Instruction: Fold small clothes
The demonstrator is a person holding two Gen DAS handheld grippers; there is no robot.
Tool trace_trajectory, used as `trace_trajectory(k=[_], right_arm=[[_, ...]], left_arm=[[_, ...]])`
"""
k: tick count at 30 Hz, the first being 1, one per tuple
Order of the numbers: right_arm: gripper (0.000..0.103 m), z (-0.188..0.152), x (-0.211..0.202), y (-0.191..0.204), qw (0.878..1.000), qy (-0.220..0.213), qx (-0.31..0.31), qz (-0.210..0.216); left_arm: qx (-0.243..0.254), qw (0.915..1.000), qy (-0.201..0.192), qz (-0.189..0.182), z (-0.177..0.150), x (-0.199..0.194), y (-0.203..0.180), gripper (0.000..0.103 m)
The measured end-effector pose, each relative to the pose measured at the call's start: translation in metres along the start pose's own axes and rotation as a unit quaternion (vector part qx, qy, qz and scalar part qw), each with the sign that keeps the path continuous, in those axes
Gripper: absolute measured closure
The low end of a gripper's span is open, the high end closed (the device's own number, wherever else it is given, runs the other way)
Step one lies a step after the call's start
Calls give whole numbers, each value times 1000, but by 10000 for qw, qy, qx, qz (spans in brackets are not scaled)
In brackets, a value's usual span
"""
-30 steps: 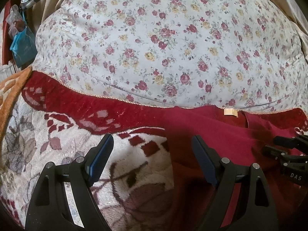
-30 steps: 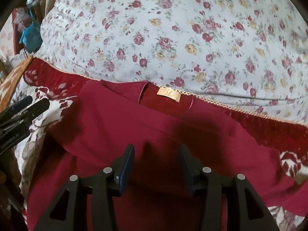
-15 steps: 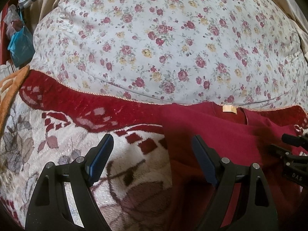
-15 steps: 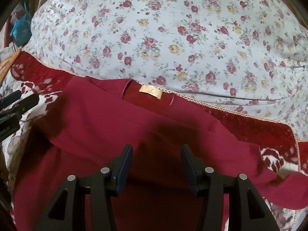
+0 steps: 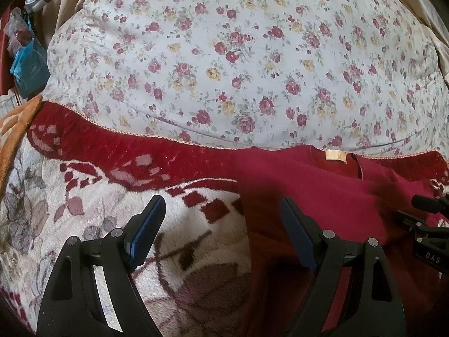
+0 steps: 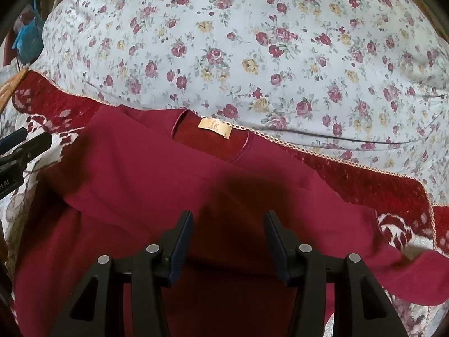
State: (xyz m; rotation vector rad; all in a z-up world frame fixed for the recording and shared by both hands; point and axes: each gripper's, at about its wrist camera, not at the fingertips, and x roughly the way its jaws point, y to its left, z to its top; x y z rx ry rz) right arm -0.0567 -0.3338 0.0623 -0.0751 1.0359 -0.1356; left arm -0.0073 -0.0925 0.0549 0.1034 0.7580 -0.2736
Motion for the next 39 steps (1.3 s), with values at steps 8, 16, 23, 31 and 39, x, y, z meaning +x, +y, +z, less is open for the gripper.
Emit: trace_trajectory(k=[8, 16, 23, 31, 39], right_arm=[[47, -1, 2, -1, 10000, 48, -77, -38], [42, 0, 26, -26, 9973, 347, 552, 325], [41, -12, 0, -77, 9921, 112, 1080, 628], [26, -63, -46, -242, 9591, 100, 2794, -437], [23, -97, -23, -323, 9005, 390, 4315, -363]], left_arm=[[-37, 9998, 120, -121, -1, 5, 0, 19], [124, 9961, 712, -505, -7, 29, -11, 19], [176, 9942, 959, -450, -11, 39, -14, 19], [146, 9952, 851, -467, -8, 30, -14, 19], [101, 9949, 903, -438, -9, 33, -11, 19]])
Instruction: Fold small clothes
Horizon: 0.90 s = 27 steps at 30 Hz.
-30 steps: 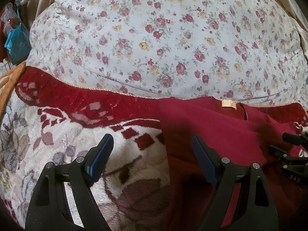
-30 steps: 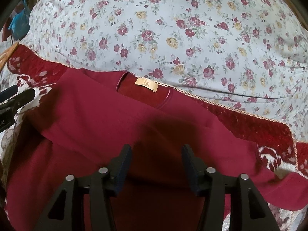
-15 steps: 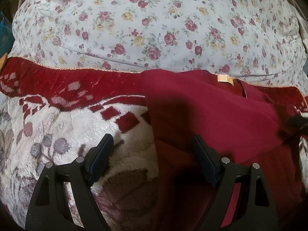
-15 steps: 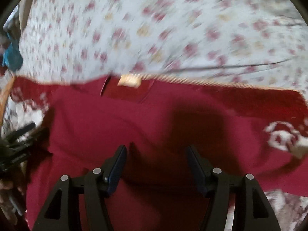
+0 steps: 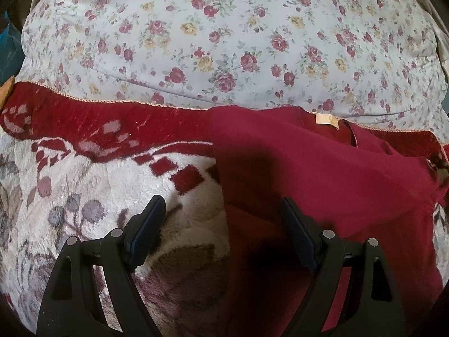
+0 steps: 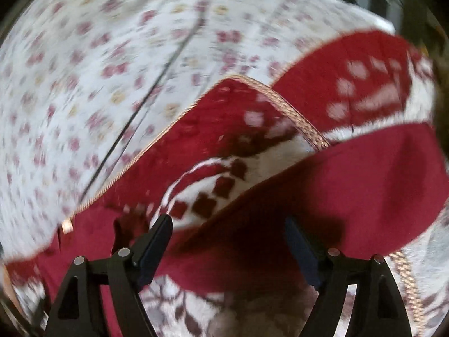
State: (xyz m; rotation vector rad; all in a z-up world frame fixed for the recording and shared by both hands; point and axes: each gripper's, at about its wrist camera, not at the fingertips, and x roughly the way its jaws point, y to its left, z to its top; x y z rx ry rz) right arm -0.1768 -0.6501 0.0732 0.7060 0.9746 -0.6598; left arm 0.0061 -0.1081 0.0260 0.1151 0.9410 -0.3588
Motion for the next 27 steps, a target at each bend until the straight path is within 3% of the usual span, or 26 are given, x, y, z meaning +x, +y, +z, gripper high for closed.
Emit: trace_trajectory(k=[2, 4, 5, 6, 7, 11, 14, 17, 19, 20, 22, 23, 25, 27], right_arm=[[25, 2, 11, -6, 9998, 69, 173, 8], [51, 3, 21, -10, 9997, 37, 228, -17], [71, 4, 21, -11, 9998, -27, 159, -102], [83, 4, 18, -10, 9997, -156, 63, -157], [88, 4, 14, -10, 9995, -260, -18, -167], [95, 6, -32, 20, 9934, -909, -696, -4], [96, 5, -77, 70, 9795, -1383, -1395, 454], [96, -13, -113, 141, 9559, -1641, -2157, 1134], [96, -40, -130, 192, 9314, -1725, -2793, 1574], [96, -62, -135, 221, 9130, -1720, -3230, 1805], [96, -104, -127, 262, 8829, -1469, -3909, 2147], [96, -128, -115, 281, 8672, -1241, -4288, 2209], [93, -185, -73, 313, 8349, -685, -5115, 1914], [73, -228, -31, 325, 8137, -80, -5614, 1504]], left_arm=[[3, 10000, -10, 11, 0, 0, 1, 19], [-7, 10000, -18, 18, 1, 0, 2, 19], [-23, 10000, -20, 17, 1, -1, 3, 19], [-55, 10000, -25, 10, 1, -2, 4, 19], [-79, 10000, -30, 4, 2, -2, 6, 19], [-251, 9996, -126, -46, 6, -9, 12, 19], [-398, 9988, -276, -72, 9, -18, 20, 19], [-622, 9970, -440, -149, 13, -26, 32, 19], [-759, 9956, -522, -181, 15, -30, 39, 19], [-853, 9945, -570, -201, 16, -32, 44, 19], [-1014, 9926, -630, -231, 18, -35, 52, 19], [-1108, 9914, -644, -249, 19, -35, 56, 19], [-1223, 9902, -611, -289, 19, -34, 62, 19], [-1275, 9898, -557, -311, 19, -33, 64, 19]])
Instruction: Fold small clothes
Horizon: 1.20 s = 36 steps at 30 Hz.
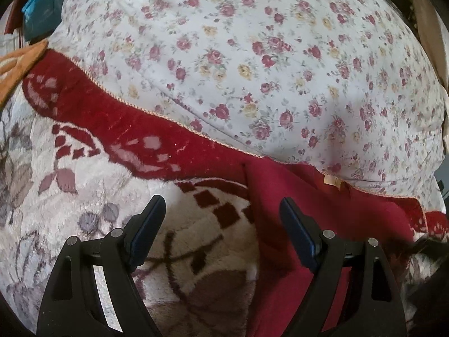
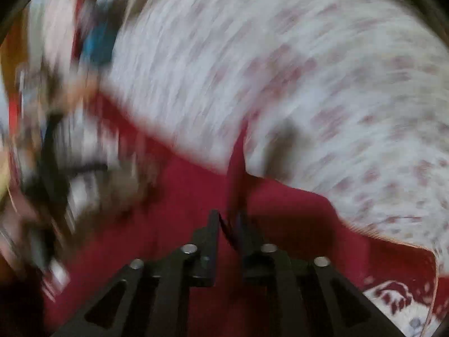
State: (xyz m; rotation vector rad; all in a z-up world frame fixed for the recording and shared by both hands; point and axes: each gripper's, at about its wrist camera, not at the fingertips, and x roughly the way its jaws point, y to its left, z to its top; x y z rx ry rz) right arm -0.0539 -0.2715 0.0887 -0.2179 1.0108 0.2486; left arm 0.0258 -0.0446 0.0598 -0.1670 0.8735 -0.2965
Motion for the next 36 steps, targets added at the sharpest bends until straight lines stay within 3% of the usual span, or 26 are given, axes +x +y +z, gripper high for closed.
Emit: trace_trajectory(k=[3, 6, 8, 10, 12, 15, 18, 24, 27, 29, 31, 33, 36], right_arm=[[69, -17, 20, 8, 9992, 269, 138, 255], [54, -20, 3, -7, 9989, 61, 427, 186], [53, -18, -14, -20, 9985, -116, 531, 114], [48, -18, -31, -44, 9968, -268, 727, -214], [36, -28, -45, -76, 9909, -402, 1140, -586], [33, -49, -49, -132, 9732, -339, 2048, -987], [33, -65, -48, -165, 9589, -179, 2633, -1044], [32, -80, -59, -151, 9753, -137, 2076, -747], [33, -94, -60, -144, 9768, -160, 2110, -315], [33, -96, -53, -136, 9786, -94, 2038, -266], [37, -94, -43, -132, 9812, -46, 1850, -544], [72, -90, -37, -137, 9794, -150, 1839, -825], [89, -92, -41, -157, 9656, -464, 2394, -900]], left_arm=[[31, 10000, -11, -57, 0, -2, -2, 19], [128, 9999, -20, -66, 0, -1, -6, 19], [193, 9998, 23, -50, -1, 1, -9, 19], [226, 9997, 44, -7, -2, 3, -9, 19], [213, 9997, 73, 25, -2, 5, -9, 19], [185, 9997, 128, 48, -4, 8, -9, 19], [271, 9995, 146, 109, -6, 11, -12, 19], [356, 9991, 182, 141, -7, 14, -16, 19], [364, 9991, 157, 158, -8, 13, -16, 19], [363, 9991, 172, 156, -8, 14, -16, 19], [370, 9990, 194, 157, -8, 14, -17, 19], [401, 9989, 191, 154, -8, 13, -18, 19], [434, 9988, 150, 143, -7, 11, -19, 19]])
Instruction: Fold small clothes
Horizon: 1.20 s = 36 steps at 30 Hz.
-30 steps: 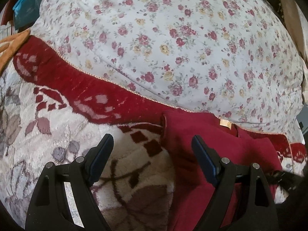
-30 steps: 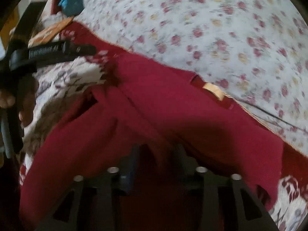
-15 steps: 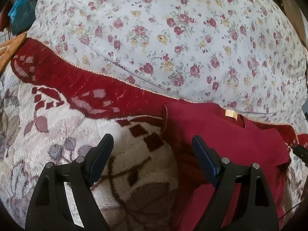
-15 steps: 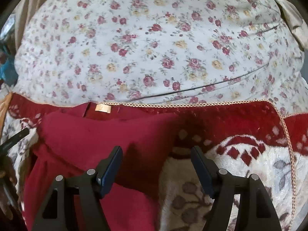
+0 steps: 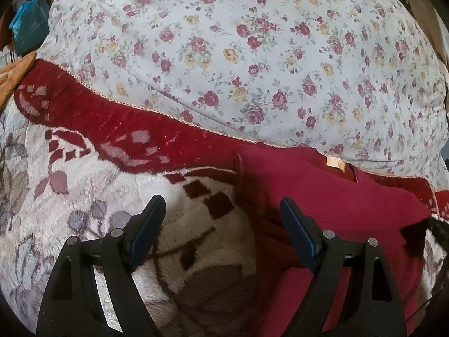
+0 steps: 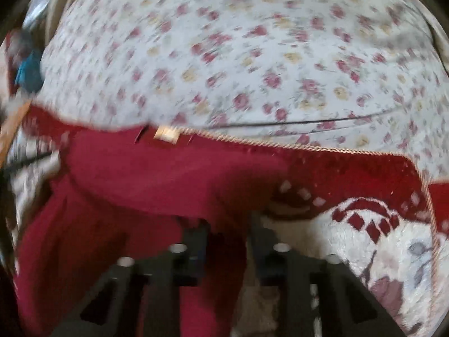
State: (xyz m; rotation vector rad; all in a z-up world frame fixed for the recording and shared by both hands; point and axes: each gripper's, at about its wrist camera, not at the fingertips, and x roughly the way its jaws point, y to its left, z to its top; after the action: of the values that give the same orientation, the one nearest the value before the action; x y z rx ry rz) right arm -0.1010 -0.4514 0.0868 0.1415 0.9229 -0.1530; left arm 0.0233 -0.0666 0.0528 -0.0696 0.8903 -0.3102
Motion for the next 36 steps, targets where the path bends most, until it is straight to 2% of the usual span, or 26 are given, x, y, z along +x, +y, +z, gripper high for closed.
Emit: trace_trajectory(k=[3, 6, 8, 10, 12, 13, 16, 19, 21, 23, 25, 28, 29, 31, 36], right_arm=[[92, -6, -6, -18, 9990, -44, 315, -318], [93, -23, 1, -23, 9984, 344, 206, -408], [93, -30, 0, -21, 9985, 460, 104, -260], [86, -30, -11, -23, 9986, 491, 170, -112], [56, -25, -33, -29, 9992, 210, 325, -139], [53, -22, -42, -32, 9991, 44, 374, -217], [53, 0, -53, -30, 9991, -173, 314, -207], [54, 18, -29, -7, 9998, -152, 70, -75], [68, 25, -3, 6, 10000, 26, -77, -21], [71, 28, 23, 16, 9993, 221, -271, -118], [76, 25, 43, 15, 9978, 422, -335, -374], [77, 6, 61, 4, 9966, 754, -153, -287], [79, -4, 66, 2, 9967, 765, -116, -245], [79, -12, 62, 2, 9983, 513, -129, -262], [78, -13, 61, 1, 9982, 496, -95, -311]], left_arm=[[-6, 10000, -19, -17, 0, 0, 0, 19], [26, 10000, 7, -46, 0, 0, -3, 19], [105, 9999, 22, -53, -2, 0, -7, 19], [169, 9998, 54, -106, -3, -2, -11, 19], [199, 9995, 125, -214, -1, -5, -17, 19], [207, 9994, 144, -242, 0, -5, -19, 19], [301, 9990, 183, -258, 3, -2, -30, 19], [499, 9980, 329, -202, 7, 13, -44, 19], [614, 9968, 478, -154, 6, 26, -48, 19], [670, 9956, 662, -17, 1, 38, -46, 19], [683, 9942, 823, 98, -2, 47, -42, 19], [511, 9946, 900, -48, -3, 53, -37, 19], [523, 9947, 889, -45, -3, 53, -37, 19], [596, 9947, 840, 12, -4, 53, -39, 19], [629, 9948, 793, 52, -4, 51, -40, 19]])
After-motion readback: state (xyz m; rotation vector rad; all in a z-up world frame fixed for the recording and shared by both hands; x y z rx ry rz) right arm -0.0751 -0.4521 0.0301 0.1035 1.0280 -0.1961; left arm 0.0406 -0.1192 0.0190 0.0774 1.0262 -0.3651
